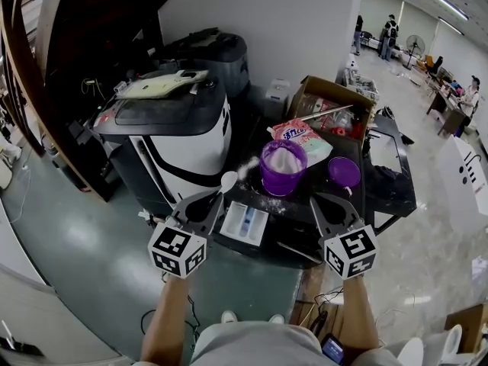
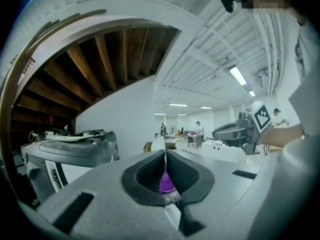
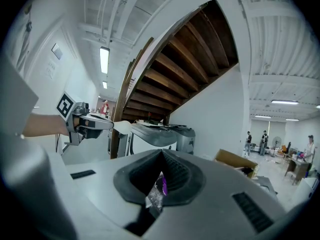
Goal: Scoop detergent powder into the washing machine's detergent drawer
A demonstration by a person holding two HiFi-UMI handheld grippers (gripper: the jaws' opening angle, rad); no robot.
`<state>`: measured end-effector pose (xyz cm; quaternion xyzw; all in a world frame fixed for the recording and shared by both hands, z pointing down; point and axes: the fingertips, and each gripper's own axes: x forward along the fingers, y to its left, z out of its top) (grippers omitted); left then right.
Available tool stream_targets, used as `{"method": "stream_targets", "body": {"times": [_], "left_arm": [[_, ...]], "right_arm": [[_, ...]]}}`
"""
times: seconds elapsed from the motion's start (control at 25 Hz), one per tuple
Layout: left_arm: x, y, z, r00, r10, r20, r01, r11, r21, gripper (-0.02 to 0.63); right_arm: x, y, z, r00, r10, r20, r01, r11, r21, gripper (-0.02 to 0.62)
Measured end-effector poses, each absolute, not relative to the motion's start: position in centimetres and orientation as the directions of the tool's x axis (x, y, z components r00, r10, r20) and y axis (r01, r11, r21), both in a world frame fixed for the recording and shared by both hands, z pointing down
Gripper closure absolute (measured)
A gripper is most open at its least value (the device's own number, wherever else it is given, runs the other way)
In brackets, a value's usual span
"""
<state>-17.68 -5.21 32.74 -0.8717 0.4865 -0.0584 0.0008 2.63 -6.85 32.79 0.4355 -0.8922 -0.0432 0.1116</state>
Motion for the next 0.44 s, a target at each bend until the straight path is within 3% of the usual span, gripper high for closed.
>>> {"method": "stream_targets", "body": {"times": [0.44], "left_arm": [[-17.51,-4.68,33.29,0.529,-0.842,0.102,-0.844,-0.535,-0.044,0.592]], "right_arm": [[2.82,-6.44,33.33,-0.59,-0.789,0.17,-0.769,0.613,0.181,0.6]]}}
